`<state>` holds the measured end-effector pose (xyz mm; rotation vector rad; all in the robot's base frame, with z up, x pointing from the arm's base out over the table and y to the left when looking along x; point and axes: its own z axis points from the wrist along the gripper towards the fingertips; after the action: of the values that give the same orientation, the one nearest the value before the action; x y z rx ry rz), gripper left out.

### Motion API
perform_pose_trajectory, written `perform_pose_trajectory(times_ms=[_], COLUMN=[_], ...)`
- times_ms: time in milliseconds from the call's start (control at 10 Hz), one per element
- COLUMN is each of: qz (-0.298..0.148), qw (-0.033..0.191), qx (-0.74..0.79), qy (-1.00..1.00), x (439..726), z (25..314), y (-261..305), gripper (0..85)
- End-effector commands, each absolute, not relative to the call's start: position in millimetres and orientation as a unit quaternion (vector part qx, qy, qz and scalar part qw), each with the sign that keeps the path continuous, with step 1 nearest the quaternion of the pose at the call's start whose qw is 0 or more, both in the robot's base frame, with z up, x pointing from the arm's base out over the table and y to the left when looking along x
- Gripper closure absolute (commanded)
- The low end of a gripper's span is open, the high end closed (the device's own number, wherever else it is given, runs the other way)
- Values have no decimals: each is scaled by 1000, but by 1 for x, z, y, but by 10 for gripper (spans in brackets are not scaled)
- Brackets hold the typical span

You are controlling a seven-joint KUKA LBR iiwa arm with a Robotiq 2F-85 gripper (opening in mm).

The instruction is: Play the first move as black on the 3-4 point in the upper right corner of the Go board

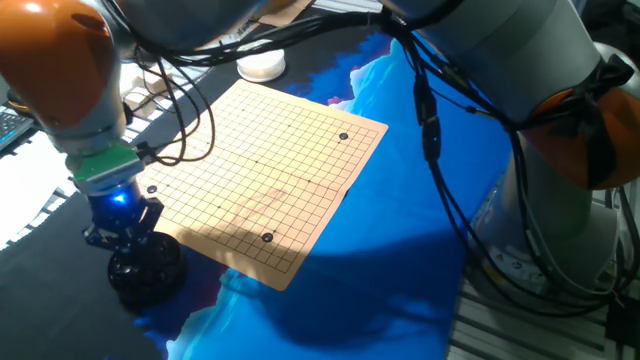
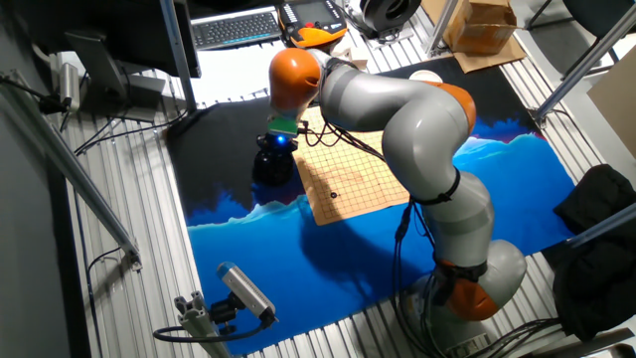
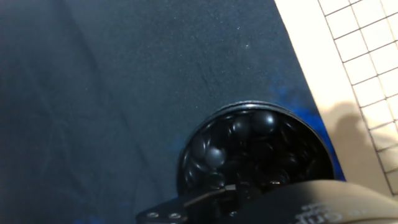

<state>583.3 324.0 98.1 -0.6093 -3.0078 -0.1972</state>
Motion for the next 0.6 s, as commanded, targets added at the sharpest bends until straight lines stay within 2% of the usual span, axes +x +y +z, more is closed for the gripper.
perform_pose_trajectory(times_ms=[0,500], qz=[-64,-46], qw=[35,34], qx=[-197,-164], qy=[-978,-985], x=[583,586], z=[103,132], y=[323,302], gripper=[850,850])
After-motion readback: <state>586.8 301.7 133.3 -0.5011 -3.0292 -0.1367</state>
